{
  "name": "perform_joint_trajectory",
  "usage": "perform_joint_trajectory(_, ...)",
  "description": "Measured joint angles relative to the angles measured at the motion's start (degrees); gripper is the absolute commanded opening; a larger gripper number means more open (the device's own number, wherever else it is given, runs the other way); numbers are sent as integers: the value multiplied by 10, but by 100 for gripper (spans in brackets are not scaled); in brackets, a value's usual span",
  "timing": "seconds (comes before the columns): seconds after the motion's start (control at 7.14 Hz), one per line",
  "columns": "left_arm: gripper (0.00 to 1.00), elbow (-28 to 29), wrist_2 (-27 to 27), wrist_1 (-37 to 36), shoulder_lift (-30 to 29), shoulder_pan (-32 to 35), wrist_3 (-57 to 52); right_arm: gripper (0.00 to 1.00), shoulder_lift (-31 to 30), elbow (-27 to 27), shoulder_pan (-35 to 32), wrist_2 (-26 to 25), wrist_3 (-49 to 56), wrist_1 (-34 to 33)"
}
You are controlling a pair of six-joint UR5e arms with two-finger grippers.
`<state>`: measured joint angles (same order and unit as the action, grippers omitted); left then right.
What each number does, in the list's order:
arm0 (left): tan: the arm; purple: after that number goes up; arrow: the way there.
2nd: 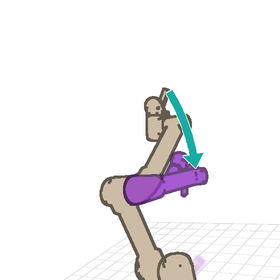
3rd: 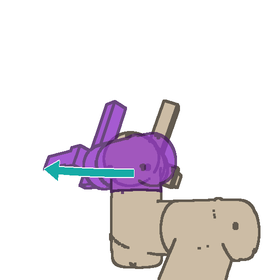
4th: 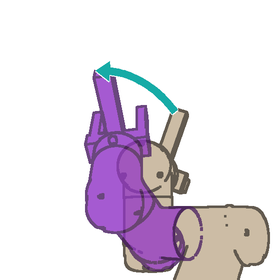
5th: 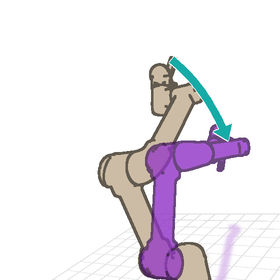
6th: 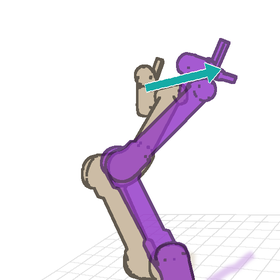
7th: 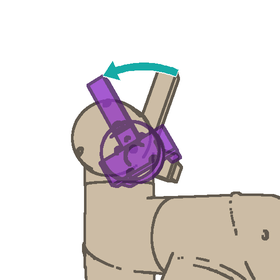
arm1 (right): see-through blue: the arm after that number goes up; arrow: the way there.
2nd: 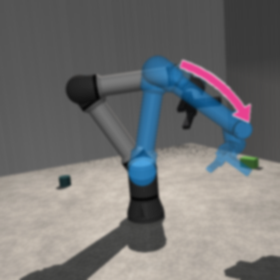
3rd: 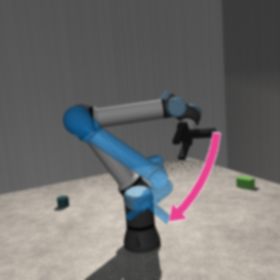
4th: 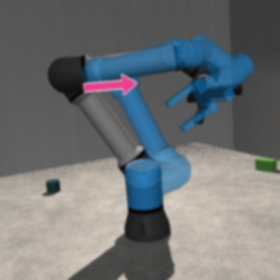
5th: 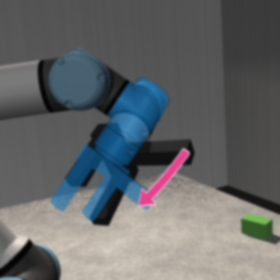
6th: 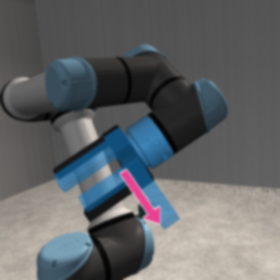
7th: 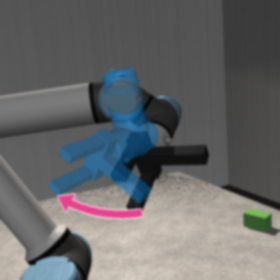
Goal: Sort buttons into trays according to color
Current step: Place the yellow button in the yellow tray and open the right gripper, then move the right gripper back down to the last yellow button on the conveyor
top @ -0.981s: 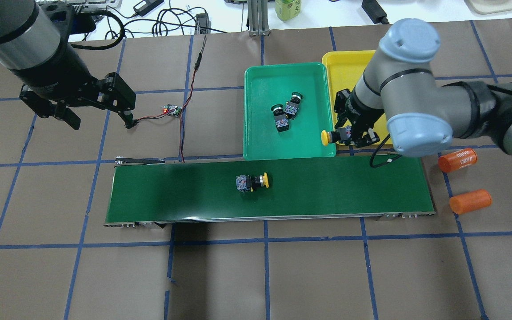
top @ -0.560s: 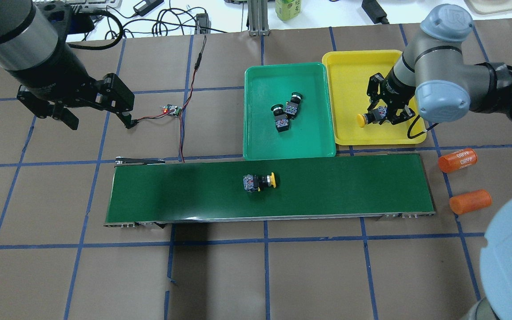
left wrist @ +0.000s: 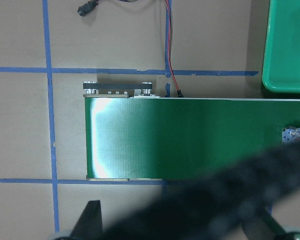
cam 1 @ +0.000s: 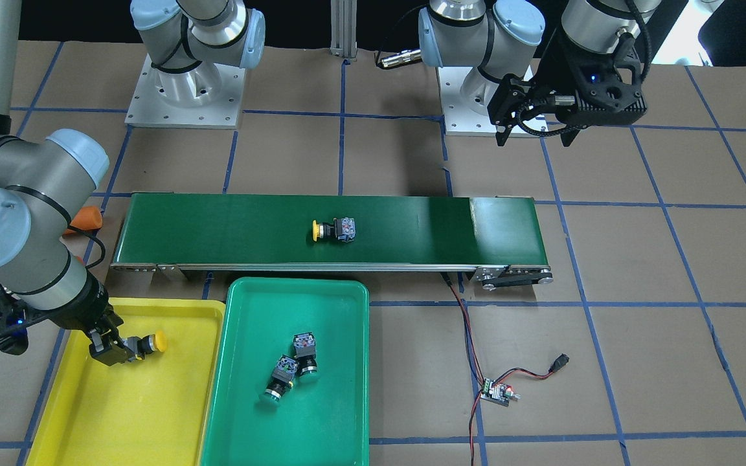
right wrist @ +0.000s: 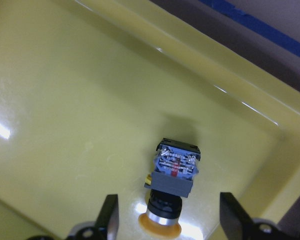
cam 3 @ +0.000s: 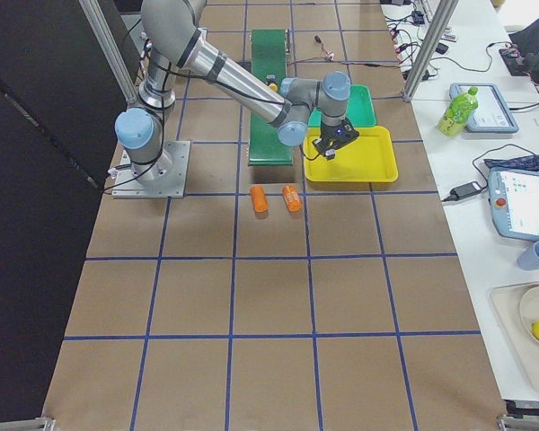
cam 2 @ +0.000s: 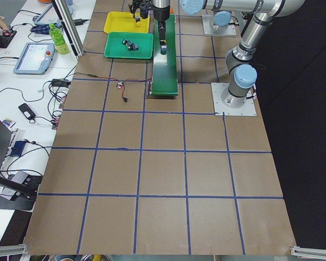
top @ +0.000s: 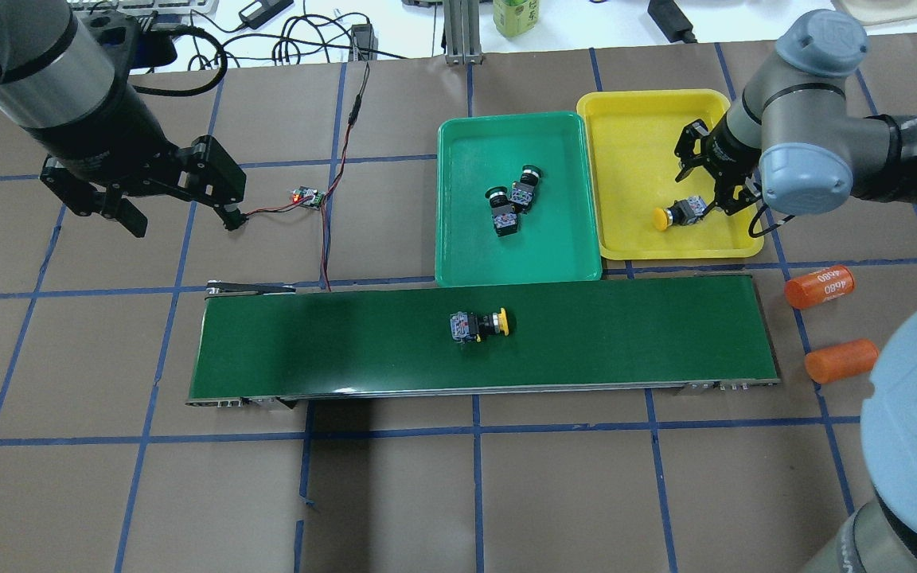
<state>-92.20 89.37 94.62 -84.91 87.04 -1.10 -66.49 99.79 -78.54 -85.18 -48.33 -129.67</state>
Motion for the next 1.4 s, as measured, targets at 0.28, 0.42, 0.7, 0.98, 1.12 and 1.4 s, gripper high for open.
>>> perform_joint_trajectory(0.28, 100, -8, -3, 0, 7, 3, -3, 100, -70, 5, -4, -9, -2, 72)
perform_joint_trajectory(0.42, 100, -10, -9, 0, 8, 4, 0, 100, -120, 7, -11, -8, -7, 129)
perform_joint_trajectory(0.7, 100, -20, -20, 2, 10, 5, 3, 100, -207, 10, -44, -10, -11, 263)
perform_joint_trajectory(0.98, 100, -29, -21, 1, 14, 5, 3, 100, -280, 25, -68, -8, -13, 338)
perform_joint_trajectory(1.12, 100, -38, -23, -3, 6, 5, 3, 100, -307, 42, -72, -8, -19, 350)
perform_joint_trajectory(1.4, 100, -43, -17, -10, -3, 4, 7, 100, -334, 74, -74, -6, -41, 350)
